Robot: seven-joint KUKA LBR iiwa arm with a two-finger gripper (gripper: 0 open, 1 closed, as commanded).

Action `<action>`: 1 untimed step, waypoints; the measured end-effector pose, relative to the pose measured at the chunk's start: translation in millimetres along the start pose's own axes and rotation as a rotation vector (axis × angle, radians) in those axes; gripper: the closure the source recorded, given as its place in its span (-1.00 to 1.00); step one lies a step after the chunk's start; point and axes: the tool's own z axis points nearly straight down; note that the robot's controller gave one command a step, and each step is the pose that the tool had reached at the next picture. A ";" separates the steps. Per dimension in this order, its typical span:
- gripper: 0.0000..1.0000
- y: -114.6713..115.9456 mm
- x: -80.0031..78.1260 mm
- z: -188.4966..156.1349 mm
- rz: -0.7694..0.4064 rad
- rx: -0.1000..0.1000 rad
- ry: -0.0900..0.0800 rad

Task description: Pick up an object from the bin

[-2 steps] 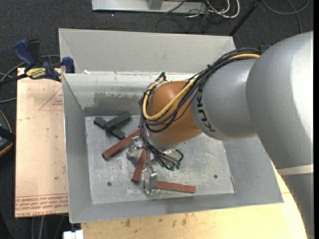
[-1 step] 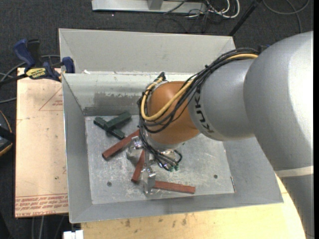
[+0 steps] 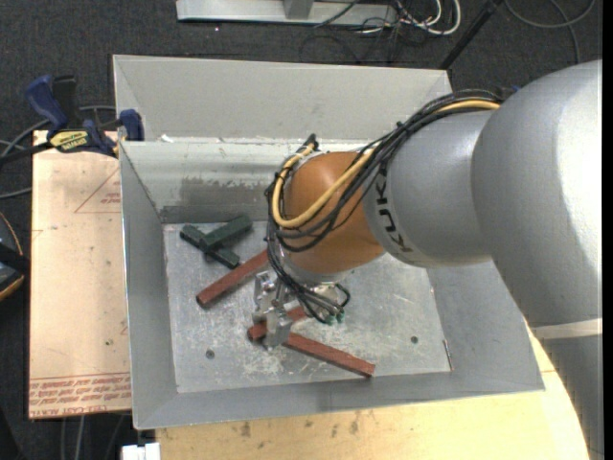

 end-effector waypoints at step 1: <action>1.00 0.0 0.0 0.0 0.000 0.000 0.000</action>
Offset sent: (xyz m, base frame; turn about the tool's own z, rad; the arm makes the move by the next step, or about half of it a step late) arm 0.0000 0.0001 0.0792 0.0000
